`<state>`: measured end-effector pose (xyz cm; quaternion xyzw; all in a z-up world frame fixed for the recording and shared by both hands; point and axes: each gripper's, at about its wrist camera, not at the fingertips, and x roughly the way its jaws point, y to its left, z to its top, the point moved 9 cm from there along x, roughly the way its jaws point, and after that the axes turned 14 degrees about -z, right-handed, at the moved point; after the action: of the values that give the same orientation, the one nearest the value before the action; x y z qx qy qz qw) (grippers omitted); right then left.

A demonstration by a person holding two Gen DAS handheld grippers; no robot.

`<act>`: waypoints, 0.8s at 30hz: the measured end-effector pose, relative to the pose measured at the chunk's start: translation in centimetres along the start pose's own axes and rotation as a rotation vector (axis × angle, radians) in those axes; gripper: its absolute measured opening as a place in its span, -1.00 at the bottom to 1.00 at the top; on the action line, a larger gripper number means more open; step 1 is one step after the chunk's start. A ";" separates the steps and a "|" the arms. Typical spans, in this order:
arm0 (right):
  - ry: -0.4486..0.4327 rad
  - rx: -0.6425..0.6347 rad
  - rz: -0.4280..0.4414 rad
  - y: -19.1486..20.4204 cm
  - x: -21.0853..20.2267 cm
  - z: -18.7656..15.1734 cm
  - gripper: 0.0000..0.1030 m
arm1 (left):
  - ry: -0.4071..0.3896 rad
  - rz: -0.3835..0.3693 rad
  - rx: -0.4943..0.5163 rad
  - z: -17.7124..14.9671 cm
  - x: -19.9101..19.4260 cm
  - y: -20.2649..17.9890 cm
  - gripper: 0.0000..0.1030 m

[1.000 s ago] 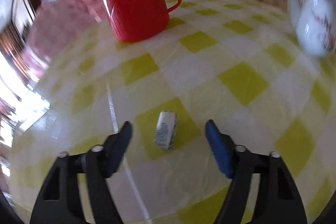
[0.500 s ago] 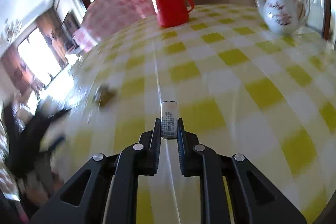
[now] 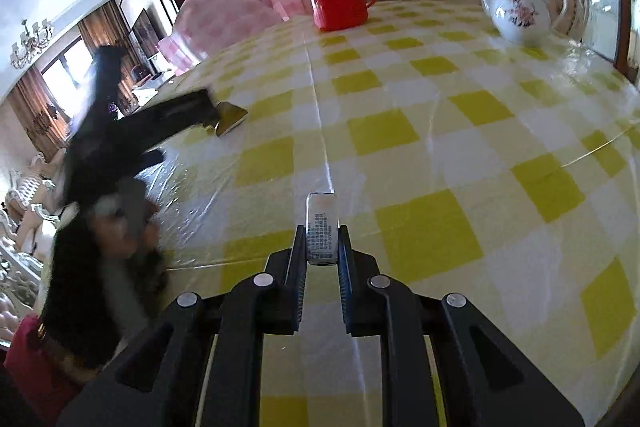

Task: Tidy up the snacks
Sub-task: 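Grasp the olive-green wrapped snack with the left tool while the right tool grasps the small white stick pack, then carry the green snack and white stick pack over the white box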

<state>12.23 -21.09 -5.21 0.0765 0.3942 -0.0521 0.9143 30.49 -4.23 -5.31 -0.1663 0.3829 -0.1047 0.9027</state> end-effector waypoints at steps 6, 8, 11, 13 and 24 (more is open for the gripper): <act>0.018 0.018 0.048 0.2 -0.5 0.0 -0.71 | 0.211 0.044 0.242 1.4 5.6 -0.9 0.97; 0.029 0.030 0.065 0.2 -0.5 0.0 -0.71 | 0.240 -0.010 0.365 1.2 5.9 -1.9 0.97; 0.033 0.026 0.067 0.3 -0.7 0.0 -0.70 | 0.259 -0.051 0.483 0.7 5.9 -2.6 0.97; 0.033 0.019 0.065 0.4 -0.6 -0.1 -0.70 | 0.283 -0.114 0.491 0.1 5.8 -2.8 0.87; 0.053 0.021 0.038 -0.3 0.3 -0.3 -0.70 | 0.216 -0.180 0.525 -3.0 1.5 -5.0 -0.19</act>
<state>12.16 -21.37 -5.70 0.0951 0.4161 -0.0367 0.9036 29.05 -10.00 -6.32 0.0519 0.4204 -0.2968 0.8558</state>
